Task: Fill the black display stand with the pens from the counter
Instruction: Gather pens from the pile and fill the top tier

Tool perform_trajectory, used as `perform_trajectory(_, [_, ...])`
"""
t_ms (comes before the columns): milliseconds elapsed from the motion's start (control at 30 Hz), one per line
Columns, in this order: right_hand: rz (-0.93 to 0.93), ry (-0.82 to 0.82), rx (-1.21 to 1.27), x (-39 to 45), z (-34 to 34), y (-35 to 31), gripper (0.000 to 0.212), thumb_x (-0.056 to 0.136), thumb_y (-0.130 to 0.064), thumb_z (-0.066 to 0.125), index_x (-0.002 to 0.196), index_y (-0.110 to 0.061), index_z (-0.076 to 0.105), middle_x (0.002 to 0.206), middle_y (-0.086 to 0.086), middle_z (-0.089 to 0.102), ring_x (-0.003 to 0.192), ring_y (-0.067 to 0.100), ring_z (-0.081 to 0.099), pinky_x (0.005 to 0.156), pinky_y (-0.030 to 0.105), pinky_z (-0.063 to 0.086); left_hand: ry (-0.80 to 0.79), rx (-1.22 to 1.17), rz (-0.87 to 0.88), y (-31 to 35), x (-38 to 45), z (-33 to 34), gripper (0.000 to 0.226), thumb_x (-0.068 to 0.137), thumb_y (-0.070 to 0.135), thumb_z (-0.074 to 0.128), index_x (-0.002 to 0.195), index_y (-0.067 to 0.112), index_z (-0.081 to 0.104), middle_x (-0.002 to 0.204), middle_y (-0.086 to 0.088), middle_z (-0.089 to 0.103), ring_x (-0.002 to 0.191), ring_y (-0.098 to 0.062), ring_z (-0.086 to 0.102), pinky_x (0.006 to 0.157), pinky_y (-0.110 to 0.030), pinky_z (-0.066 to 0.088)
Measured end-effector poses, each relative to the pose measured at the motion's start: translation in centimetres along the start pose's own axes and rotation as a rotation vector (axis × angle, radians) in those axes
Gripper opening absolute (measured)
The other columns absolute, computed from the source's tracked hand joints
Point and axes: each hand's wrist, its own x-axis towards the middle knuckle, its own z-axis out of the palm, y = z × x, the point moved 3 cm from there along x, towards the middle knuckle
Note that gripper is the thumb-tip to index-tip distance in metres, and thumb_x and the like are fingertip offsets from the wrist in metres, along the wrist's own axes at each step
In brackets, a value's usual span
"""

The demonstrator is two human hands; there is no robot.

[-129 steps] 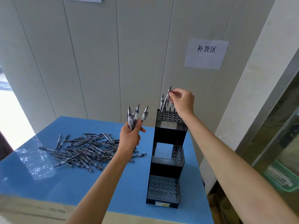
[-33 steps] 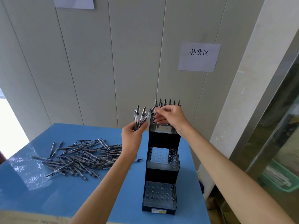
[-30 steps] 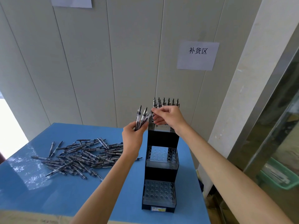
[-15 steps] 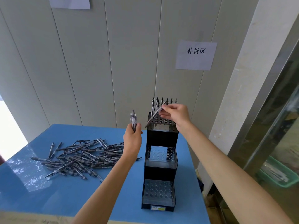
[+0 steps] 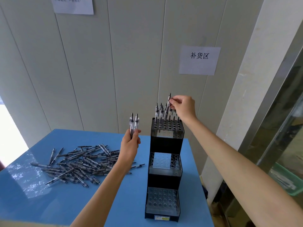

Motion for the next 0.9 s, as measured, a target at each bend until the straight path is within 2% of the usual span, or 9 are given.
perform_trajectory(200, [0.002, -0.043, -0.070, -0.6, 0.9, 1.1, 0.008, 0.092, -0.011, 0.071, 0.095, -0.008, 0.078, 0.079, 0.003, 0.076, 0.068, 0.016, 0.074, 0.075, 0.041, 0.063, -0.006, -0.019, 0.036, 0.0, -0.2, -0.5, 0.030, 0.110, 0.035, 0.042, 0.109, 0.021, 0.067, 0.067, 0.005, 0.054, 0.054, -0.010, 0.037, 0.051, -0.023, 0.034])
perform_trajectory(433, [0.052, -0.094, -0.109, -2.6, 1.9, 3.0, 0.010, 0.092, -0.010, 0.071, 0.098, -0.005, 0.077, 0.081, 0.005, 0.076, 0.069, 0.016, 0.074, 0.079, 0.043, 0.062, -0.019, -0.125, -0.023, 0.4, -0.2, 0.1, 0.034, 0.111, 0.033, 0.039, 0.108, 0.008, 0.062, 0.065, -0.001, 0.056, 0.048, -0.013, 0.035, 0.044, -0.024, 0.030])
perform_trajectory(667, [0.067, -0.075, -0.114, -2.9, 1.0, 3.3, 0.010, 0.090, -0.019, 0.074, 0.084, -0.012, 0.078, 0.067, 0.001, 0.074, 0.064, 0.016, 0.072, 0.075, 0.044, 0.062, -0.056, -0.103, 0.019, 0.9, -0.3, 1.2, 0.032, 0.110, 0.031, 0.041, 0.102, 0.012, 0.065, 0.069, 0.002, 0.055, 0.049, -0.010, 0.035, 0.044, -0.021, 0.030])
perform_trajectory(767, [0.096, -0.099, -0.018, -3.4, 0.1, 2.7, 0.010, 0.092, -0.018, 0.071, 0.089, -0.011, 0.078, 0.074, 0.002, 0.075, 0.069, 0.017, 0.074, 0.075, 0.039, 0.063, -0.072, -0.088, 0.043, 1.1, -0.2, 1.7, 0.032, 0.109, 0.034, 0.044, 0.102, 0.017, 0.070, 0.070, 0.002, 0.058, 0.051, -0.011, 0.035, 0.046, -0.024, 0.030])
perform_trajectory(900, [0.188, -0.289, 0.294, -4.9, -0.2, 0.5, 0.015, 0.097, -0.015, 0.064, 0.099, -0.004, 0.074, 0.089, 0.012, 0.076, 0.085, 0.027, 0.075, 0.080, 0.035, 0.062, -0.094, -0.078, 0.077, 1.9, -0.2, 2.9, 0.031, 0.109, 0.034, 0.046, 0.105, 0.017, 0.071, 0.072, -0.002, 0.066, 0.049, -0.011, 0.033, 0.046, -0.023, 0.030])
